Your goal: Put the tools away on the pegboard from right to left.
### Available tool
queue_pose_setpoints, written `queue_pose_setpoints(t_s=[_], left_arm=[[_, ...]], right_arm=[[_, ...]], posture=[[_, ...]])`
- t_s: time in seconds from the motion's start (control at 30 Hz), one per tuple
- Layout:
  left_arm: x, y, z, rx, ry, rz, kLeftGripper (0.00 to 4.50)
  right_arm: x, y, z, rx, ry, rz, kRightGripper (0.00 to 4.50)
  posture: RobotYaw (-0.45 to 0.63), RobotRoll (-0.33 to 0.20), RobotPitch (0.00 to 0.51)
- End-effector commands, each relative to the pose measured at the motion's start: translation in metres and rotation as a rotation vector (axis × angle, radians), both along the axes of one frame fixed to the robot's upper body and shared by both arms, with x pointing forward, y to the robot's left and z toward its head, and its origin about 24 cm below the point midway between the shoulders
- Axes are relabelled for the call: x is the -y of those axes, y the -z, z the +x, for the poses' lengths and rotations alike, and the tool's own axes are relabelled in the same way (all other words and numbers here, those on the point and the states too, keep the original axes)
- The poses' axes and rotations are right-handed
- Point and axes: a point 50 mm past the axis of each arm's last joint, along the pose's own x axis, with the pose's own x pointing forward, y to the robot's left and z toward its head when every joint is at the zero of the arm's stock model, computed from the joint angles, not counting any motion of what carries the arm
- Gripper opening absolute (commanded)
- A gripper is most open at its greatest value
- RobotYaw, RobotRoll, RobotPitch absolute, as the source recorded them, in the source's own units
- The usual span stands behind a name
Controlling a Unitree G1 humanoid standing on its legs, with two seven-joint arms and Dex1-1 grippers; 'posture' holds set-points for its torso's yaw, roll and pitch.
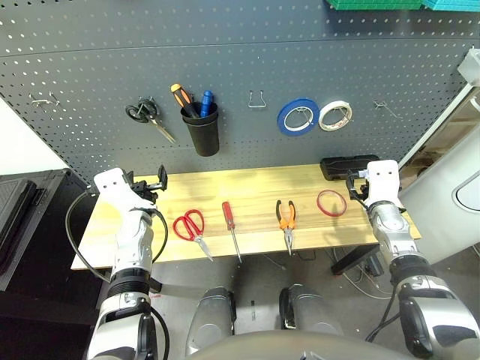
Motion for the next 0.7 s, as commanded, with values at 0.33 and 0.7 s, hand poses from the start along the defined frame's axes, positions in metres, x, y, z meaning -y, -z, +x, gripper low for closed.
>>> queue_pose_setpoints(t_s=[0.33, 0.7], left_arm=[[-0.001, -0.005, 0.005, -0.01, 0.045, 0.009, 4.45], [0.009, -0.025, -0.003, -0.048, 0.416, 0.129, 4.45]], right_arm=[[-0.006, -0.01, -0.002, -0.04, -0.02, 0.007, 4.5], [-0.017, -0.019, 0.0, -0.218, -0.089, 0.076, 4.5]], posture=[[-0.06, 0.0, 0.017], [-0.06, 0.0, 0.105]])
